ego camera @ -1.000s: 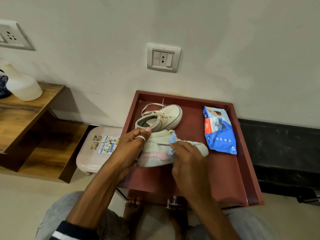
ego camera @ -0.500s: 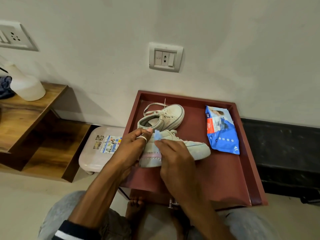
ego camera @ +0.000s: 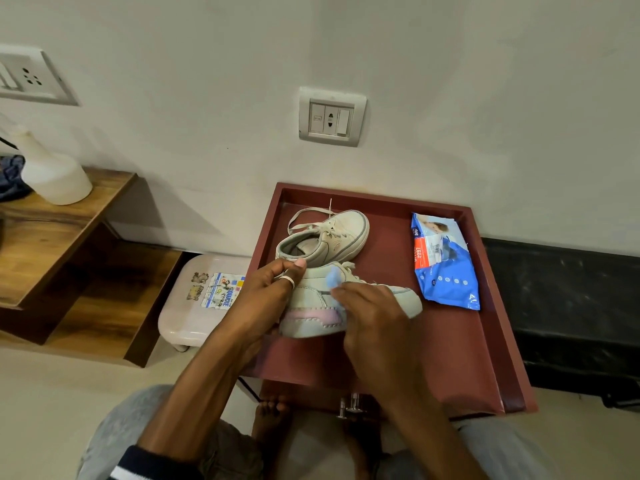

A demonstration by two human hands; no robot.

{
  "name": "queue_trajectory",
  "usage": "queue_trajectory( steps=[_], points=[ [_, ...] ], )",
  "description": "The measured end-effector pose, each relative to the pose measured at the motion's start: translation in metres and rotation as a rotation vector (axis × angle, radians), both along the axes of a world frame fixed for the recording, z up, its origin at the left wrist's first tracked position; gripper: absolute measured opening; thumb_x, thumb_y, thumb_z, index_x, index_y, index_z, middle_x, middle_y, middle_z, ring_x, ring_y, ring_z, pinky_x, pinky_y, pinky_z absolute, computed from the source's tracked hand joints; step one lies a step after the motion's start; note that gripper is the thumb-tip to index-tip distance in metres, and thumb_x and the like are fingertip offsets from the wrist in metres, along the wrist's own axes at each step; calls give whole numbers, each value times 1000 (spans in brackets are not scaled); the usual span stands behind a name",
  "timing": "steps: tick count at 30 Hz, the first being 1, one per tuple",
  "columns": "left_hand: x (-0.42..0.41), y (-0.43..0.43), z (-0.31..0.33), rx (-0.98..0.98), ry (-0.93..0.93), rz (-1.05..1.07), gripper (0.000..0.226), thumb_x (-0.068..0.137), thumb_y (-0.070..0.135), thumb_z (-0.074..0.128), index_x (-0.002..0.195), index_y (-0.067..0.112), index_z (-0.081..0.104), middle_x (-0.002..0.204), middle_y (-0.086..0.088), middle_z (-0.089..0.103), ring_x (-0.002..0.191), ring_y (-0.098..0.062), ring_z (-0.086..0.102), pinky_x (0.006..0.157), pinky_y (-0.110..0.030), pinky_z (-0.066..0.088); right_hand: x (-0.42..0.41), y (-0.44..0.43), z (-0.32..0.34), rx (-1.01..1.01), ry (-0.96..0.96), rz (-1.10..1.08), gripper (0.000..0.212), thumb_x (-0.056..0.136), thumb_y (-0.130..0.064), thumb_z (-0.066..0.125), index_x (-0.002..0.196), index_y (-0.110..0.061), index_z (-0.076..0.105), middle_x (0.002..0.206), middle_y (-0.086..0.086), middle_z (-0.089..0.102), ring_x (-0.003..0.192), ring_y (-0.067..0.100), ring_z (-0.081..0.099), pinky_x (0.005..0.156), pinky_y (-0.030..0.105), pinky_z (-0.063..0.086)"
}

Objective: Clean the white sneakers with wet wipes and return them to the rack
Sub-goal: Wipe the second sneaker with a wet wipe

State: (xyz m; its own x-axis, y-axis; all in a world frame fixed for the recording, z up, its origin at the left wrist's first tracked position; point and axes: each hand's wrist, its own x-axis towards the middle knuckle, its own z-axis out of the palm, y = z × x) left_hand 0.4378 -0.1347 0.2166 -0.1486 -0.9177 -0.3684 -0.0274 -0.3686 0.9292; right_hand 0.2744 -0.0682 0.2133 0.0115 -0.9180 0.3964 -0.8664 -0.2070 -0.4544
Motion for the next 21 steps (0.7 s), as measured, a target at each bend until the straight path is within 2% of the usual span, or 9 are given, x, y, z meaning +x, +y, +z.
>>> queue_trajectory(
  steps=[2,4,6,8,10,12,15,18,21],
  points=[
    [0,0,-1,11,12,-9,28,98,49,59,105,26,73,108,-6,77,101,-36,72,88,-59,55,-32,-4,-6,50,-16,-94,34,71,6,75,101,-11,74,95,3,73,85,22,66,76,40,58],
    [-2,0,3,14,15,-13,26,99,45,59,106,25,74,108,-5,77,103,-31,73,92,-63,54,-48,-6,-9,46,-67,-157,21,77,0,72,96,-9,75,88,5,74,76,21,67,67,42,60],
    [-4,0,5,3,1,-7,26,99,45,59,104,25,74,105,-4,78,100,-29,75,90,-61,56,-30,-4,-6,0,-50,-158,21,79,0,70,97,-9,75,91,5,74,79,21,68,74,38,58],
    [-4,0,4,-11,-4,-4,26,99,44,59,103,23,74,105,-6,78,100,-30,74,90,-62,56,2,0,-1,-27,-33,-81,29,80,3,67,106,-9,73,102,4,72,93,19,66,85,32,54],
    [-2,1,3,-28,14,-12,27,100,42,59,106,20,74,109,-11,76,104,-34,72,93,-64,54,21,4,1,-38,-8,12,34,82,1,60,113,-9,71,110,4,70,101,18,62,90,27,50],
    [1,1,3,-35,27,-24,28,100,41,59,108,18,73,111,-13,75,107,-37,71,95,-66,51,13,1,-2,-41,23,28,37,78,3,62,112,-9,72,109,3,70,101,20,61,86,29,52],
    [1,1,4,-33,37,-48,27,101,38,58,111,18,73,113,-10,76,108,-32,72,98,-63,52,-27,-3,-10,47,53,-110,42,67,12,75,103,-10,74,96,3,73,89,24,65,72,34,57],
    [-1,1,6,-57,20,-75,24,102,35,58,107,18,73,112,-7,76,106,-28,73,98,-56,54,-45,-3,-12,93,-18,-195,29,70,7,80,93,-9,75,83,4,73,73,23,66,60,41,59],
    [-3,2,9,-75,-6,-86,24,102,36,57,103,18,73,109,-8,77,105,-30,73,96,-52,56,-16,-2,-4,19,-46,-138,24,80,2,71,100,-9,74,93,4,73,82,20,67,74,34,58]
  ],
)
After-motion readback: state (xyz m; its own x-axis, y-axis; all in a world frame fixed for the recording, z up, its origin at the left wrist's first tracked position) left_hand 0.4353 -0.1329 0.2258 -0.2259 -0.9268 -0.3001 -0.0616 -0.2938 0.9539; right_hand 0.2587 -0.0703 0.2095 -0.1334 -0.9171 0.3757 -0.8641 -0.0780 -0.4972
